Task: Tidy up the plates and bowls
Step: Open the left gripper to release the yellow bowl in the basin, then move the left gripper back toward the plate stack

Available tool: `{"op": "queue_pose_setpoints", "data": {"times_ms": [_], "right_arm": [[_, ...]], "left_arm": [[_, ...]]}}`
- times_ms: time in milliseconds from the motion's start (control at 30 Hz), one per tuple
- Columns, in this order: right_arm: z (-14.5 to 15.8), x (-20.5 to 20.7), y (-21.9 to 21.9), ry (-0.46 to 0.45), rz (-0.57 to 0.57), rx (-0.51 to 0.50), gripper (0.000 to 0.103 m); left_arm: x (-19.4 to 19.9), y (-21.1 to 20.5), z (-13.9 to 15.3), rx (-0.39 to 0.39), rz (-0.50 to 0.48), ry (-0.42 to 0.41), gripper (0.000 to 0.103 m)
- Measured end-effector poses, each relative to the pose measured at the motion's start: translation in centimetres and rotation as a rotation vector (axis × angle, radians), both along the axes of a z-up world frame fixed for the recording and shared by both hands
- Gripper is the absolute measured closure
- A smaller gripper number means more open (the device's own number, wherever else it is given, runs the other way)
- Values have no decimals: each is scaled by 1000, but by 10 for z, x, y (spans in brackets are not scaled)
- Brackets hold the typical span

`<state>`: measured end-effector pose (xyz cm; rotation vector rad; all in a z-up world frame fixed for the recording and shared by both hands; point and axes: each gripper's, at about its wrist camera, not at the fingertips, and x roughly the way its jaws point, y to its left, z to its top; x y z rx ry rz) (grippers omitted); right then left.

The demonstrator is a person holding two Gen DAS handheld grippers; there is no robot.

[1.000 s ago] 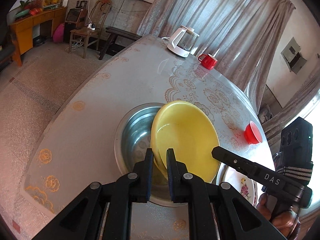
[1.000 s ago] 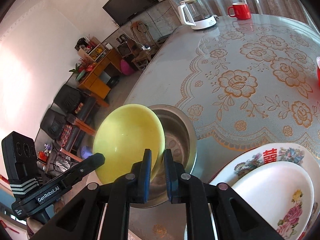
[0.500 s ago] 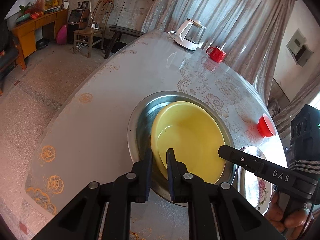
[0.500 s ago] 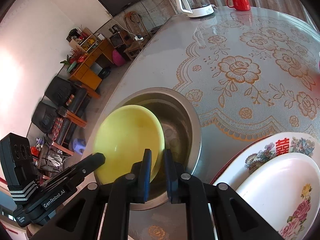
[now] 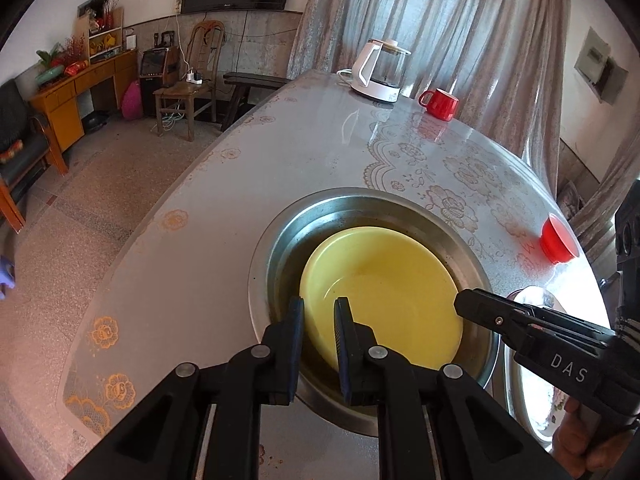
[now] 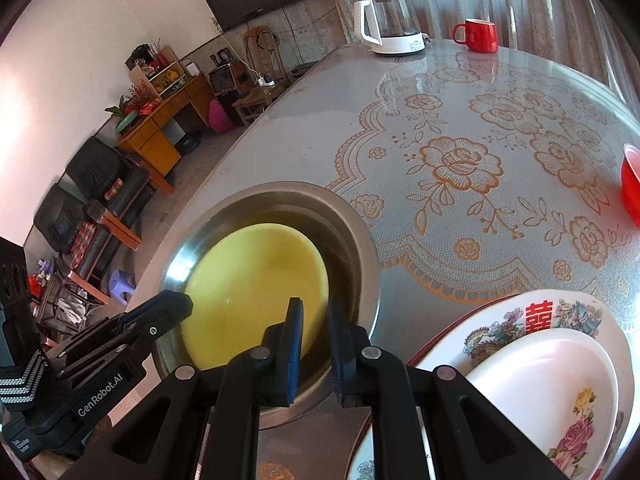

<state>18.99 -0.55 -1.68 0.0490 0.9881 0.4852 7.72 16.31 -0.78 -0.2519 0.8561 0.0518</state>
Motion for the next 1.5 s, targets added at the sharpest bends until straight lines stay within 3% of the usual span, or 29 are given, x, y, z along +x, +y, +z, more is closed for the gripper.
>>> {"op": "queue_pose_setpoints", "data": {"times_ms": [267,467,700,967,1500], "right_arm": [[0,-5,5,-46,1,-47,93],[-1,-5,4,-60,-5,-40,92],[0,-17,8,-108,18,-28,77],[9,-28,-3,-165,-10,-3,69],[17,-51,-45,-193,-87,15,64]], "left_arm": [[-5,-6,4,65,14,-28,86],[-13,-8,8,57,23,-37,80],[-26,-12,15,77,45,-61,72],[-37,-13,15,78,68,-68,70],[-54,-34,23,133,47,-103,67]]}}
